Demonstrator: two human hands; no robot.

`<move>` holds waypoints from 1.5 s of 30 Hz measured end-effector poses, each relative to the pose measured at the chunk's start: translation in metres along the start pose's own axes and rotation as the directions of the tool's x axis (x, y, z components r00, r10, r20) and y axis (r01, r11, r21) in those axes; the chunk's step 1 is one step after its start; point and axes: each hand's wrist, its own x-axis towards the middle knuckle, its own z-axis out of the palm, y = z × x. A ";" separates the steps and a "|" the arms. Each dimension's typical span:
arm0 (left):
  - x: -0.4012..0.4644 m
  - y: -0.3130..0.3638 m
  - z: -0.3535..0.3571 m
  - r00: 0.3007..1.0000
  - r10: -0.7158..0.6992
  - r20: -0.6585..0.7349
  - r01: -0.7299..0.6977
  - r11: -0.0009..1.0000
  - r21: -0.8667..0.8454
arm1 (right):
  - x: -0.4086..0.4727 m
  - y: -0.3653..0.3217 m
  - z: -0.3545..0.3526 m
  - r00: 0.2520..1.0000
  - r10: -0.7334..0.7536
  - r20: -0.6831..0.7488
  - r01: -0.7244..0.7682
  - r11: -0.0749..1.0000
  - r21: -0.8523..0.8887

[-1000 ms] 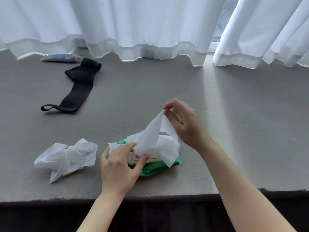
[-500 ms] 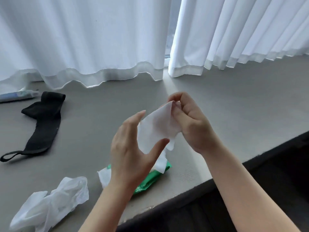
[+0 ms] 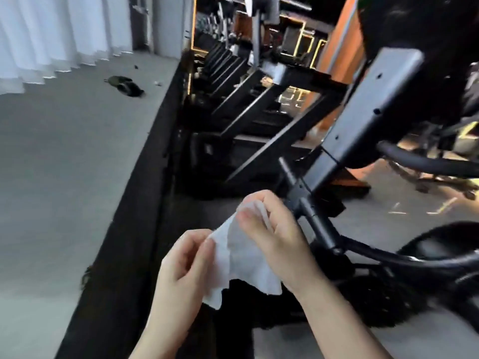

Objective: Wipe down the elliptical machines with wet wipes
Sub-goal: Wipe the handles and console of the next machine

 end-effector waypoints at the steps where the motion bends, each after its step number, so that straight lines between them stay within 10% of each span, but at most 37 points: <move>1: 0.003 -0.001 0.019 0.996 -0.046 0.079 0.048 0.999 -0.025 | -0.010 0.006 -0.019 0.998 0.024 -0.055 -0.026 0.999 -0.043; 8: 0.006 -0.011 0.134 0.751 -0.129 0.647 0.135 0.990 0.041 | -0.064 0.034 -0.117 0.879 0.082 -0.469 -0.184 0.967 -0.175; 15: 0.058 0.002 0.224 0.784 -0.084 0.615 0.162 0.984 -0.072 | -0.069 0.040 -0.213 0.749 0.123 -0.651 -0.199 0.979 -0.044; 22: 0.110 0.011 0.305 0.899 0.106 0.425 -0.094 0.994 -0.049 | -0.042 0.045 -0.294 0.896 0.173 -0.409 -0.208 0.977 -0.042; 28: 0.127 0.005 0.335 0.909 0.137 0.394 -0.137 0.990 -0.027 | -0.036 0.053 -0.331 0.900 -0.023 -0.436 -0.227 0.828 -0.513; 31: 0.125 0.009 0.346 0.802 0.144 0.580 -0.125 0.990 -0.072 | -0.029 0.061 -0.335 0.882 -0.219 -0.418 -0.143 0.721 -0.678; 37: 0.135 -0.013 0.350 0.735 -0.090 0.673 0.229 0.966 -0.121 | -0.032 0.047 -0.355 0.910 -0.060 -0.411 -0.167 0.854 -0.494; 45: 0.182 -0.030 0.332 0.403 0.025 0.915 0.103 0.992 -0.072 | 0.016 0.038 -0.340 0.969 0.115 -0.218 -0.170 0.951 -0.259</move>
